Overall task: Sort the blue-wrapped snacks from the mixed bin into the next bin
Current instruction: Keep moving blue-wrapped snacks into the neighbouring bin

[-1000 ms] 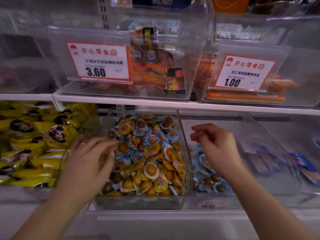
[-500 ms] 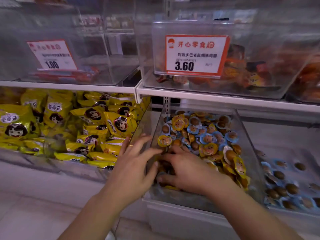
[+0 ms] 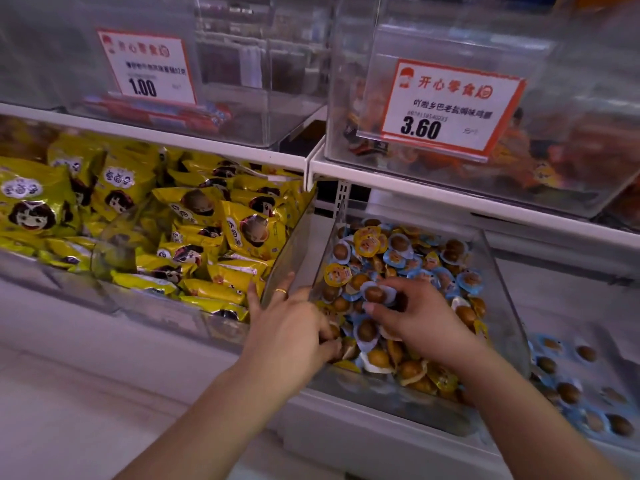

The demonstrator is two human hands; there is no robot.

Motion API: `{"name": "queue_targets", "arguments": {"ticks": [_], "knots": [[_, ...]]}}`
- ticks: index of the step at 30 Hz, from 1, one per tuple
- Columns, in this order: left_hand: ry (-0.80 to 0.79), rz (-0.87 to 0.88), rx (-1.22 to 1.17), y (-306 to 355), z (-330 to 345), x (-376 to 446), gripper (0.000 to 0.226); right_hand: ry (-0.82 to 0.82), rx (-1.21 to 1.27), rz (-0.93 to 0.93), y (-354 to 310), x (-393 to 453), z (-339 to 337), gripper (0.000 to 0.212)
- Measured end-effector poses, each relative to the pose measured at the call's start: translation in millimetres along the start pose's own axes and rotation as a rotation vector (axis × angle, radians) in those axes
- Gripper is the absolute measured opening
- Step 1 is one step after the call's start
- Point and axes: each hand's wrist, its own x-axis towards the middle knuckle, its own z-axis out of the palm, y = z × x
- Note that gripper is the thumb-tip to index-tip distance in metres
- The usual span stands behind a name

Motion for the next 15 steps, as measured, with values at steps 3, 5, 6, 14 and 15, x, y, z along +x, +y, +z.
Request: {"name": "queue_targets", "arguments": {"ticks": [3,5,6,14,15], "knots": [[0.084,-0.024,-0.090,1.5,2.1,-2.2,0.018,0.107,0.172,0.061,-0.2,-1.6,-1.6,0.006],[0.293,0.003,-0.268,4.6,-0.8,-3.1,0.014,0.187,0.323,0.134,-0.3,-2.2,-3.5,0.007],[0.430,0.043,-0.347,7.2,-3.3,-2.9,0.013,0.218,0.417,0.174,-0.8,-2.6,-4.6,0.008],[0.658,0.207,-0.634,54.4,4.1,10.2,0.015,0.236,1.136,0.340,-8.7,-19.1,-16.1,0.015],[0.630,0.203,-0.687,59.5,7.3,12.1,0.015,0.199,1.211,0.347,-7.0,-22.1,-19.0,0.018]]}}
